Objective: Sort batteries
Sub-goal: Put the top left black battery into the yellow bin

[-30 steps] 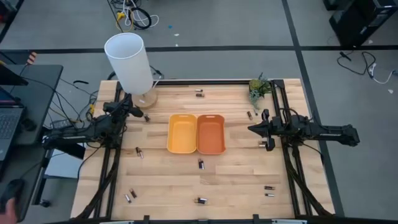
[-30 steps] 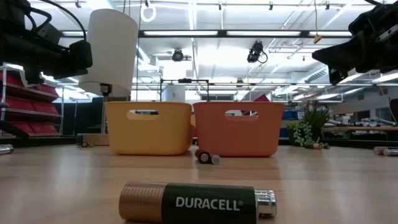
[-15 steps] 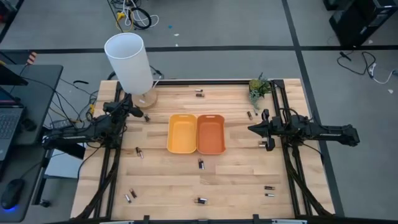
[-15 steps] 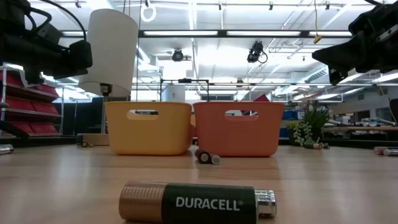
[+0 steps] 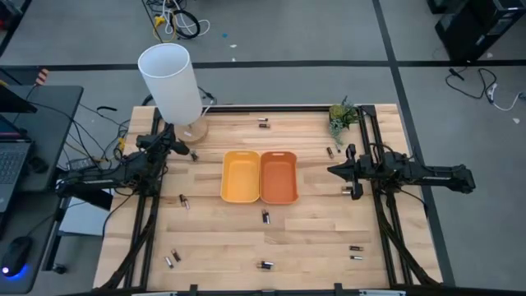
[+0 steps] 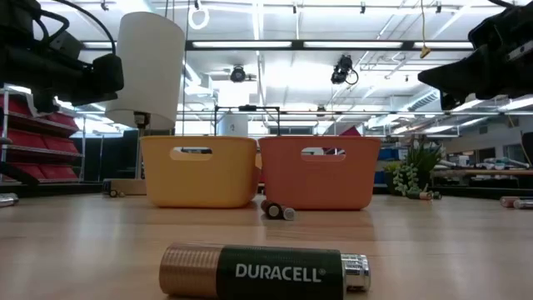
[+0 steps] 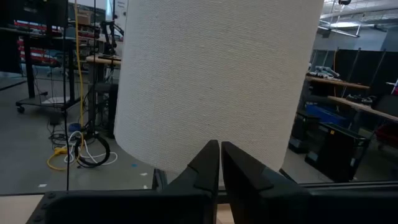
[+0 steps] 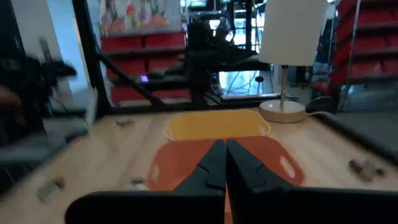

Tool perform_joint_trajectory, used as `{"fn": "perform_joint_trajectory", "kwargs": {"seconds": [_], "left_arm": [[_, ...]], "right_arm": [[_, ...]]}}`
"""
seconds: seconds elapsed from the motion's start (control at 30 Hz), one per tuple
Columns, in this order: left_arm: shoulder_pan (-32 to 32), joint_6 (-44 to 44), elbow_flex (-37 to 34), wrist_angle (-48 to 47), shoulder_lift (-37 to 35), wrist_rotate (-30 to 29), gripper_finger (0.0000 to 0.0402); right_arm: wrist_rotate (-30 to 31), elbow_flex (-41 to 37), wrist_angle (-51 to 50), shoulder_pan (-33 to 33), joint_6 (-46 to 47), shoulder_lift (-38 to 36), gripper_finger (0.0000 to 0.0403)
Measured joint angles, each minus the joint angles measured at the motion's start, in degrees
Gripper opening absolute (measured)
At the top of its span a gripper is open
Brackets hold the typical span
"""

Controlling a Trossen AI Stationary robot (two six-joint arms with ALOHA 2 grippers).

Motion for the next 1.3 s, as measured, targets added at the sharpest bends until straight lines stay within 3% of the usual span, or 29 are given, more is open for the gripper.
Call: {"fn": "perform_joint_trajectory", "kwargs": {"seconds": [0.2,0.4,0.6,0.7,1.0,1.17,1.3], "left_arm": [[0.01,-0.04,-0.01,0.20,0.01,0.08,0.0035],[0.00,-6.37,0.01,4.03,0.03,4.96,0.0035],[-0.01,-8.99,-0.01,4.11,0.01,7.04,0.0035],[0.00,-9.19,0.00,5.22,0.01,7.66,0.0035],[0.05,-9.11,0.00,8.10,-0.01,7.99,0.0035],[0.05,-9.03,0.01,3.48,0.01,8.00,0.0035],[0.05,-7.59,0.01,1.87,0.01,7.99,0.0035]], "right_arm": [[0.32,0.00,0.28,0.01,-6.18,0.01,0.0000],[15.79,0.00,4.18,-0.77,-26.34,0.01,0.0000],[22.78,0.00,6.67,-0.81,-32.84,0.03,0.0000],[22.95,0.00,10.04,-0.81,-36.86,-0.01,0.0000],[22.80,0.00,13.47,-0.81,-36.10,0.01,0.0000],[22.65,0.00,17.53,-0.97,-20.75,0.19,0.0000],[22.55,0.00,14.74,-1.14,-6.03,0.41,0.0000]]}}
